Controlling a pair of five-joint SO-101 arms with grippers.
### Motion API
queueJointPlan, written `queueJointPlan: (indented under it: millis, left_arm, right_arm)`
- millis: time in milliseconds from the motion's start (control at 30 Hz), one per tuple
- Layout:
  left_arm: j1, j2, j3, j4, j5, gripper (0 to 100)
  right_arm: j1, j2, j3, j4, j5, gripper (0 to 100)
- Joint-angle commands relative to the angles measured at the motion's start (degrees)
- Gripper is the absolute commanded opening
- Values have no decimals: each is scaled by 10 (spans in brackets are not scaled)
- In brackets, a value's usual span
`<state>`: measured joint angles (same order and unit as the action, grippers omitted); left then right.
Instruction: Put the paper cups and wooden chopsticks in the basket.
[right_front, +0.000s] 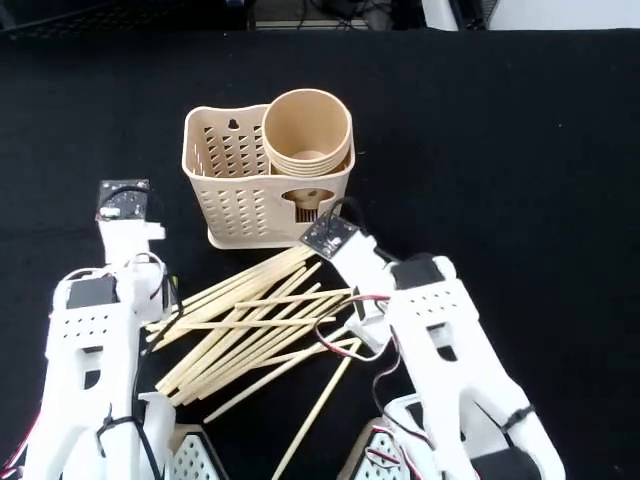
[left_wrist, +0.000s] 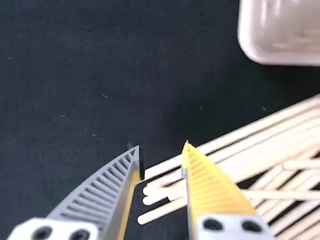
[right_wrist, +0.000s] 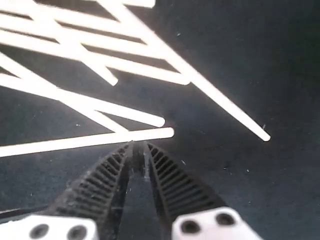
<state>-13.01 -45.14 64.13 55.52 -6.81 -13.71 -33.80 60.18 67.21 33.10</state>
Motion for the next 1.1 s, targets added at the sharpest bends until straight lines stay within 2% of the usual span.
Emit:
queueJointPlan:
  millis: [0,100,233,400,500,900,1067]
  left_arm:
    - [14,-11,-2,-7,7,152]
    - [14,-11,-2,-7,7,152]
    - [14,-11,-2,-7,7,152]
    - [12,-11,-2,-7,7,151]
    - [-7,-11,-8,8,7,151]
    - [-25,-11,-8,17,7,150]
    - [-26,-11,-8,17,7,150]
  right_arm:
    - [-7,-21,-7,2,-7,13]
    - [-7,-21,-7,38,8,15]
    - [-33,-20,-2,86,92,15]
    - [-107,-20,47,49,92,15]
    - [-128,-20,62,12,91,14]
    - [-130,-21,64,-109,-33,14]
    - [-130,-25,44,-111,-67,14]
